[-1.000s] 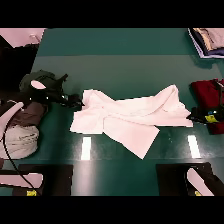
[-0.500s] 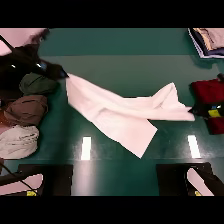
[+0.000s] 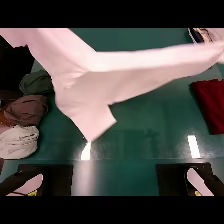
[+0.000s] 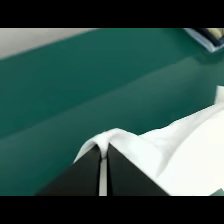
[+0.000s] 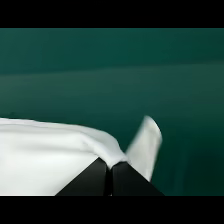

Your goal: Fold the shirts.

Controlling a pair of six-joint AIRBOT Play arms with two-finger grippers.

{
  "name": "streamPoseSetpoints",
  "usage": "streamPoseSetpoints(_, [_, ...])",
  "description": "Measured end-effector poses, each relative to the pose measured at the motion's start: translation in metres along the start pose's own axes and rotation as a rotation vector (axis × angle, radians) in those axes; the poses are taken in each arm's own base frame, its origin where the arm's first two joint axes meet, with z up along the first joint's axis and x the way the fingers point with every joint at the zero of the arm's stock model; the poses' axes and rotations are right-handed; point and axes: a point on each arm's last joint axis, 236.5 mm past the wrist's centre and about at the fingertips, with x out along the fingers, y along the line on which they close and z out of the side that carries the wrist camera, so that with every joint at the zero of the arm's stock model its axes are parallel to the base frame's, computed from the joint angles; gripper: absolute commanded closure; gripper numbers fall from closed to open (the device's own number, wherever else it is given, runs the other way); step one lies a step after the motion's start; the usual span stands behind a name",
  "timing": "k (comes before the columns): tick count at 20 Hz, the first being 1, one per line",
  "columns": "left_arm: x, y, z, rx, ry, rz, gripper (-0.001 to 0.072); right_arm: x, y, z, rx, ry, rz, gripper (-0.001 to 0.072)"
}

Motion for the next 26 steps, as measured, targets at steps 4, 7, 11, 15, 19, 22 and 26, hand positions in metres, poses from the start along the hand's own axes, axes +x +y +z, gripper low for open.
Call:
streamPoseSetpoints(4, [-0.082, -0.037, 0.066, 0.084, -0.262, 0.038, 0.068, -0.069, 0.052, 0.067, -0.153, -0.221, 0.016, 0.0697])
streamPoseSetpoints(7, [-0.143, -0.064, 0.099, 0.125, -0.435, 0.057, 0.0681, -0.111, 0.083, 0.089, -0.24, -0.322, 0.021, 0.0697])
streamPoseSetpoints(11, [-0.208, -0.096, 0.12, 0.153, -0.6, 0.062, 0.068, -0.146, 0.107, 0.1, -0.307, -0.396, 0.015, 0.0698])
streamPoseSetpoints(15, [-0.21, -0.091, 0.112, 0.128, -0.576, 0.086, 0.0681, -0.136, 0.077, 0.084, -0.247, -0.305, -0.082, 0.0698])
streamPoseSetpoints(19, [-0.102, -0.023, 0.031, -0.022, -0.189, 0.143, 0.068, -0.062, 0.009, 0.034, -0.087, 0.0, -0.14, 0.0698])
streamPoseSetpoints(22, [-0.009, 0.026, -0.068, -0.165, 0.17, 0.142, 0.068, 0.004, -0.04, -0.023, 0.058, 0.286, -0.14, 0.0699])
streamPoseSetpoints(26, [0.089, 0.075, -0.198, -0.336, 0.536, 0.129, 0.0679, 0.088, -0.084, -0.109, 0.225, 0.633, -0.106, 0.0698])
